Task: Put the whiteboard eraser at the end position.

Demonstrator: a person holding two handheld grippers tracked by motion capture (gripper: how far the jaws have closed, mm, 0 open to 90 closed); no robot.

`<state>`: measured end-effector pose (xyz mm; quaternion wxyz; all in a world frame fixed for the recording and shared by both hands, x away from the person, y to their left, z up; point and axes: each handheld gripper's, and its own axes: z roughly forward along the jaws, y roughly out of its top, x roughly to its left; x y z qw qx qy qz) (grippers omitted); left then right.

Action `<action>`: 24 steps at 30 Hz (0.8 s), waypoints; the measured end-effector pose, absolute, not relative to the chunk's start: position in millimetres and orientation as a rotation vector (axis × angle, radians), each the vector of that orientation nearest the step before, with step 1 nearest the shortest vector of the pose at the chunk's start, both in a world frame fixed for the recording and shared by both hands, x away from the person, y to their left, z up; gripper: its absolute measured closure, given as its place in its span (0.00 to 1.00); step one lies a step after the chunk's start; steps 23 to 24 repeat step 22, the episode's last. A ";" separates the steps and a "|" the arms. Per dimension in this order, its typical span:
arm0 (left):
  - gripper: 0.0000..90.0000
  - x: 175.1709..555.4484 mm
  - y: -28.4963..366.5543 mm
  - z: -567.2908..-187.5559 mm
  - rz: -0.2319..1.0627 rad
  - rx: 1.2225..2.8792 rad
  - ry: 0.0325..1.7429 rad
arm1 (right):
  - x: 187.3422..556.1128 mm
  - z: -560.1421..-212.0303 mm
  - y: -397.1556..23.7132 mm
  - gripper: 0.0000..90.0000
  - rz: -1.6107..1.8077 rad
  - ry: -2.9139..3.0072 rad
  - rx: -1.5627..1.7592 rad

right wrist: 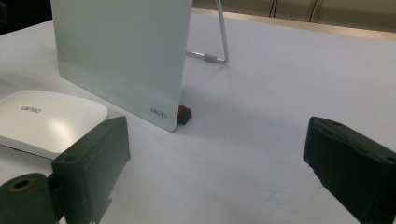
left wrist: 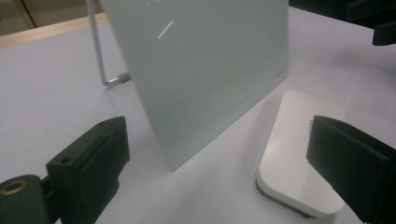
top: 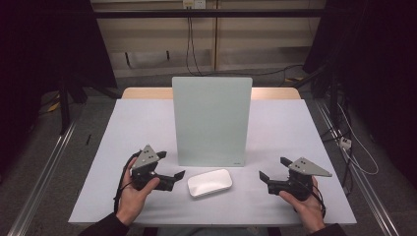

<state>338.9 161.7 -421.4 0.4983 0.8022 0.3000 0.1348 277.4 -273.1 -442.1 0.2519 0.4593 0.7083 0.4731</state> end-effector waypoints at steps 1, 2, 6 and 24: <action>0.07 338.4 165.4 -421.2 0.340 1.936 0.736 | 277.2 -442.1 -273.1 0.08 1.288 1.925 1.250; 0.07 337.7 168.7 -421.2 0.343 1.928 0.749 | 277.1 -442.2 -273.2 0.08 1.286 1.924 1.251; 0.06 334.7 179.3 -422.3 0.364 1.915 0.791 | 276.8 -442.2 -273.3 0.08 1.286 1.918 1.260; 0.06 323.4 199.2 -427.2 0.399 1.858 0.856 | 278.0 -444.0 -274.5 0.08 1.260 1.923 1.276</action>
